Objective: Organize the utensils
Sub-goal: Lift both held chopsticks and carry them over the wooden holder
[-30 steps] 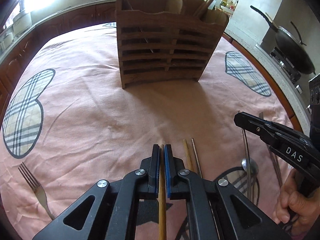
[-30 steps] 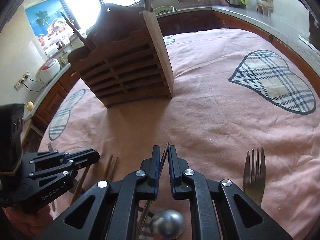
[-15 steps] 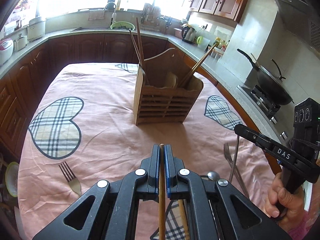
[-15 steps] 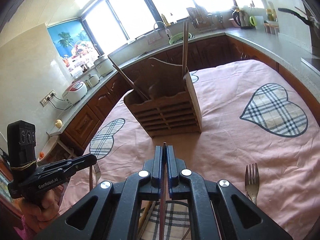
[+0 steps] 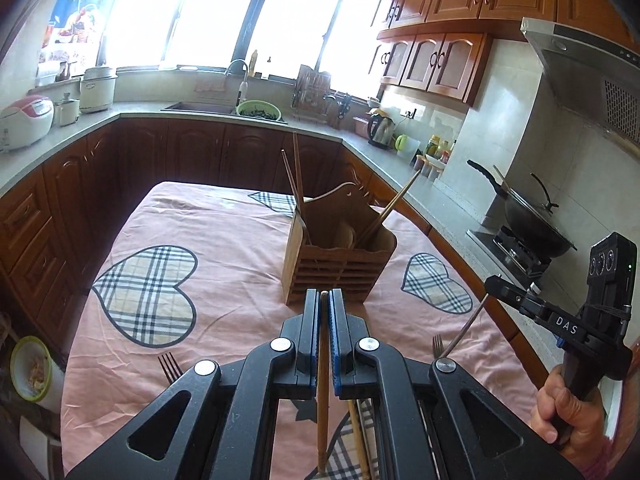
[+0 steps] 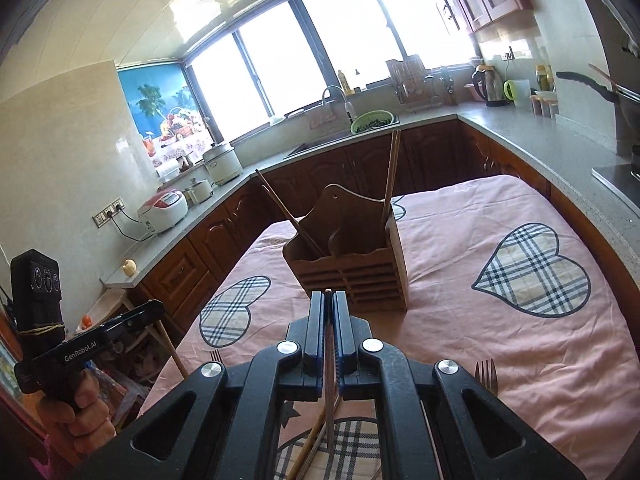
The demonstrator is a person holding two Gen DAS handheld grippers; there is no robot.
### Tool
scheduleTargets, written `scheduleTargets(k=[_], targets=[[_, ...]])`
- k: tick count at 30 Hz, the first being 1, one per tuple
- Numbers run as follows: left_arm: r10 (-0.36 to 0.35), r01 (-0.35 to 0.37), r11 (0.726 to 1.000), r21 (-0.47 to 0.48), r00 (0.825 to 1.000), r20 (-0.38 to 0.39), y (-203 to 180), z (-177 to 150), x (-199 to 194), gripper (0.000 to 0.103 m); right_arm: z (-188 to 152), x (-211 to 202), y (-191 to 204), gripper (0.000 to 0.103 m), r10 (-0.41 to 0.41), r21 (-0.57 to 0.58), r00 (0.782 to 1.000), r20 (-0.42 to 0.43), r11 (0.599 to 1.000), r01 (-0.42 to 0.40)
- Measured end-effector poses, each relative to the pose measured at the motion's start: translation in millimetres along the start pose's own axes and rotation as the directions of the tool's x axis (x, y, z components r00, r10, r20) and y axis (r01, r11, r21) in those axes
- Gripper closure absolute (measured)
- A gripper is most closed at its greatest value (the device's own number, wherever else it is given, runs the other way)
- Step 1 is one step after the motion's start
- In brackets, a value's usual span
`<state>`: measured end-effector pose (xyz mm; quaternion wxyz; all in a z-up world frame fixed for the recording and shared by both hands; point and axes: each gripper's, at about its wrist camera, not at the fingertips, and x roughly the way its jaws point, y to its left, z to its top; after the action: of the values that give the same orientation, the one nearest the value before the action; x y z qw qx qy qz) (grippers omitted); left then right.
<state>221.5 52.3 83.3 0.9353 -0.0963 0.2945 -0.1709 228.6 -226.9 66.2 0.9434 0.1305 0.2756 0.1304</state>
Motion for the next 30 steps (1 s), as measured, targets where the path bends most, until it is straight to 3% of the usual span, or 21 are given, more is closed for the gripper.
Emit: scheduleTargets(k=[30], targets=[[-0.019,0.024,0.999,-0.03,0.987,0.157,18,26,-8,0.1,41,-22,5,0.099,-0.002,-0.055,0.988,0.152,0.998,0.01]])
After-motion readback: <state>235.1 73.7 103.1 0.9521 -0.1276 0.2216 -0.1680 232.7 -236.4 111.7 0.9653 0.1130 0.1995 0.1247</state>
